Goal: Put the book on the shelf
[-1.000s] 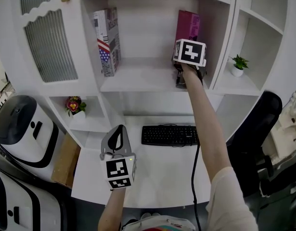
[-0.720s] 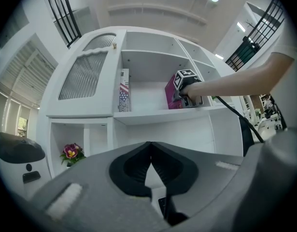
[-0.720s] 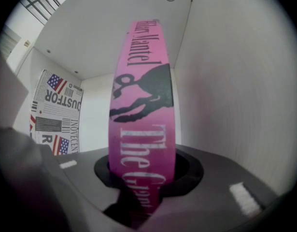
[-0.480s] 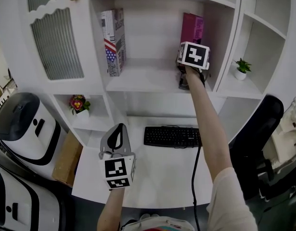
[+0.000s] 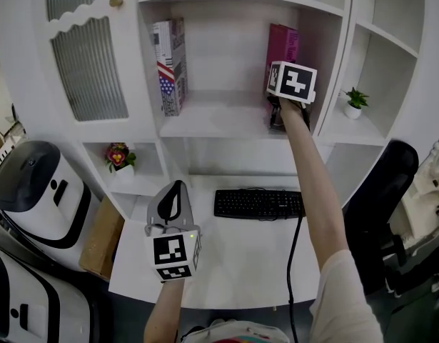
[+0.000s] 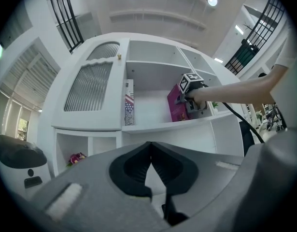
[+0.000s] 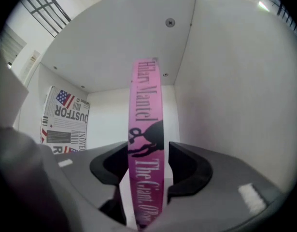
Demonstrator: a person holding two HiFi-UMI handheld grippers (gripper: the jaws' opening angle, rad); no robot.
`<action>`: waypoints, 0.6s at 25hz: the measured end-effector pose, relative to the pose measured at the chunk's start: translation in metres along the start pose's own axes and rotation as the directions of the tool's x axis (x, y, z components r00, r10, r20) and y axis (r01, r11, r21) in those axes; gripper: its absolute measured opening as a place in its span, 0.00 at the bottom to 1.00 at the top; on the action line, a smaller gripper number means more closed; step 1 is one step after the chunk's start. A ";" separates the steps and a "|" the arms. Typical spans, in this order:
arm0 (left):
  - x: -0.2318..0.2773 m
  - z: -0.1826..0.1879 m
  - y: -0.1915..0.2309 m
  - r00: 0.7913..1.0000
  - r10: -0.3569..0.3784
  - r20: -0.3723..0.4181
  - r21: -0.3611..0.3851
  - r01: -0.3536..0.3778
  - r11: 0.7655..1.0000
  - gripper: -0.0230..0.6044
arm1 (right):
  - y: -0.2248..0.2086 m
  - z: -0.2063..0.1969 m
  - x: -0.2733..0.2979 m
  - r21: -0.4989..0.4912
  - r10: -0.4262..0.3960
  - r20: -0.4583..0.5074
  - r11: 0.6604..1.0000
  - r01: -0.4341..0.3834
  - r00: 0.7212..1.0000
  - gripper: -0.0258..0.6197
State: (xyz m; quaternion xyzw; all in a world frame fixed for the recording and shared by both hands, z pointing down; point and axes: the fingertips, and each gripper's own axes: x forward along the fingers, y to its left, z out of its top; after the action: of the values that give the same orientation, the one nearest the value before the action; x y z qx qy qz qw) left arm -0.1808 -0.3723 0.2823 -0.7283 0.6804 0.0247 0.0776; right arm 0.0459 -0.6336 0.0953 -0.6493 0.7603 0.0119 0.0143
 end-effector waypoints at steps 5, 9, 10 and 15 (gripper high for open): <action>-0.001 0.006 -0.013 0.999 -0.033 0.014 -0.008 0.034 0.999 0.04 | 0.003 0.019 -0.031 -0.022 0.030 0.051 0.999 -0.029 0.998 0.37; -0.002 0.009 -0.033 0.996 -0.086 0.020 -0.008 0.086 0.996 0.04 | 0.005 0.029 -0.065 -0.024 0.071 0.093 0.997 -0.069 0.993 0.37; -0.003 0.010 -0.038 0.995 -0.097 0.023 -0.007 0.097 0.995 0.04 | 0.008 0.032 -0.075 -0.022 0.089 0.104 0.996 -0.087 0.991 0.37; -0.011 0.014 -0.056 0.991 -0.129 0.040 -0.010 0.130 0.991 0.04 | 0.021 0.045 -0.140 -0.031 0.184 0.218 0.983 -0.181 0.959 0.37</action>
State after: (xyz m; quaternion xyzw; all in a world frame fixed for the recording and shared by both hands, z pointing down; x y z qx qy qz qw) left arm -0.1248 -0.3557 0.2746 -0.7708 0.6298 0.0384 0.0879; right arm 0.0469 -0.4901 0.0556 -0.5713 0.8105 0.0891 0.0937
